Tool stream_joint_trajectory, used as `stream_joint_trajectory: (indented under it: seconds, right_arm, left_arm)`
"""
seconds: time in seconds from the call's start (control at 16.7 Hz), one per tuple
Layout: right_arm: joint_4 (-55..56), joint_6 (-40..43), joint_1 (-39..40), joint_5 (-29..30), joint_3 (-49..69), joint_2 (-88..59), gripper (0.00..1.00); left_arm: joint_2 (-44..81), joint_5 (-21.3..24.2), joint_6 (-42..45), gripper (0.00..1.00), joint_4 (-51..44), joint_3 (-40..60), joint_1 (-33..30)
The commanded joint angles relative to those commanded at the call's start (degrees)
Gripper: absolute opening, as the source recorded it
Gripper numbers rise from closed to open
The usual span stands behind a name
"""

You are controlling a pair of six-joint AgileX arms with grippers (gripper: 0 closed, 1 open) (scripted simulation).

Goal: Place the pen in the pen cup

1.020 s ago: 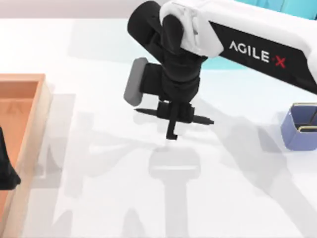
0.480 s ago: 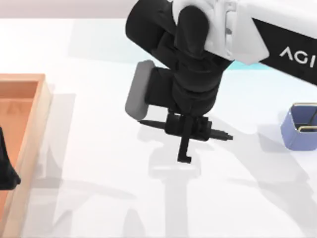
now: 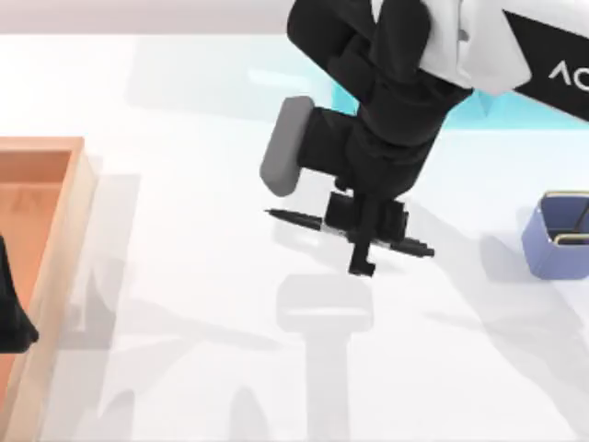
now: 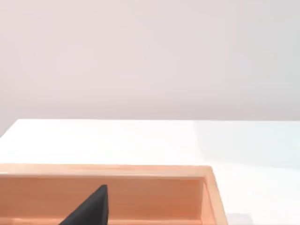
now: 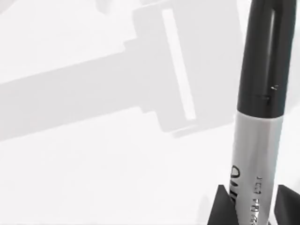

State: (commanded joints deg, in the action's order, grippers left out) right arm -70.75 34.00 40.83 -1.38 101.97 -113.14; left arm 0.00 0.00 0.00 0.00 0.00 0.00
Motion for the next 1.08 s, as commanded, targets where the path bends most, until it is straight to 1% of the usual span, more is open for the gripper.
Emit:
stream_joint_trajectory:
  seconds: [0.12, 0.24, 0.36, 0.66, 0.78, 0.9, 0.96, 1.08]
  right_arm:
    - [3.45, 3.03, -5.45, -7.54, -2.66, 0.23, 0.0]
    - [7.64, 6.47, -12.07, -17.03, -6.27, 0.71, 0.0]
    - [12.35, 10.19, -19.5, -28.08, -10.62, 1.39, 0.0]
    - [25.47, 19.82, -39.43, -58.09, -23.09, 4.14, 0.0]
    - [30.78, 23.44, -46.98, -69.01, -27.89, 5.7, 0.0]
    - [35.75, 26.65, -53.75, -78.01, -32.24, 7.46, 0.0]
    - [37.99, 28.03, -56.69, -81.63, -34.17, 8.36, 0.0]
    - [41.62, 30.21, -61.34, -87.08, -37.25, 9.93, 0.0]
  left_arm:
    - [0.0, 0.0, 0.0, 1.0, 0.0, 0.0, 0.0]
    - [0.0, 0.0, 0.0, 1.0, 0.0, 0.0, 0.0]
    - [0.0, 0.0, 0.0, 1.0, 0.0, 0.0, 0.0]
    - [0.0, 0.0, 0.0, 1.0, 0.0, 0.0, 0.0]
    - [0.0, 0.0, 0.0, 1.0, 0.0, 0.0, 0.0]
    - [0.0, 0.0, 0.0, 1.0, 0.0, 0.0, 0.0]
    - [0.0, 0.0, 0.0, 1.0, 0.0, 0.0, 0.0]
    - [0.0, 0.0, 0.0, 1.0, 0.0, 0.0, 0.0]
